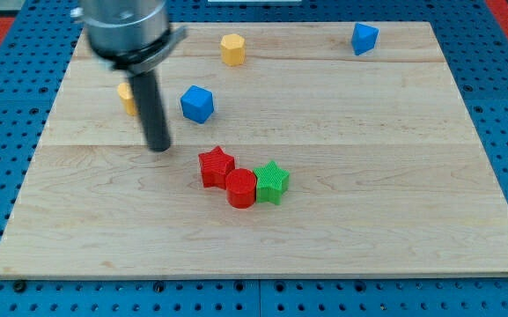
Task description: Separate the group of blocks
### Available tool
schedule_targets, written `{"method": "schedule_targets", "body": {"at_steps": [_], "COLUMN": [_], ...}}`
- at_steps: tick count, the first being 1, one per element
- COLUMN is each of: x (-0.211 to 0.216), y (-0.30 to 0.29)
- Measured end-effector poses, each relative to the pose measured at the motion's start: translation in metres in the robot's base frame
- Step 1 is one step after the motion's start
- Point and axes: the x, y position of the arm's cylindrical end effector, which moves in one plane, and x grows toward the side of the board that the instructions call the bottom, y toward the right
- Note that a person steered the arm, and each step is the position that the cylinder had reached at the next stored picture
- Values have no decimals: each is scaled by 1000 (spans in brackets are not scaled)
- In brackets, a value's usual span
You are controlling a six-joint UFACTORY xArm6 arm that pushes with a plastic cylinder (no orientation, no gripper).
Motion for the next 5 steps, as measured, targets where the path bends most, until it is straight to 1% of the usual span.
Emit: {"method": "schedule_targets", "body": {"at_steps": [1,2,3,4,5], "x": [3,12,33,58,23], "y": [30,82,35,67,123]}}
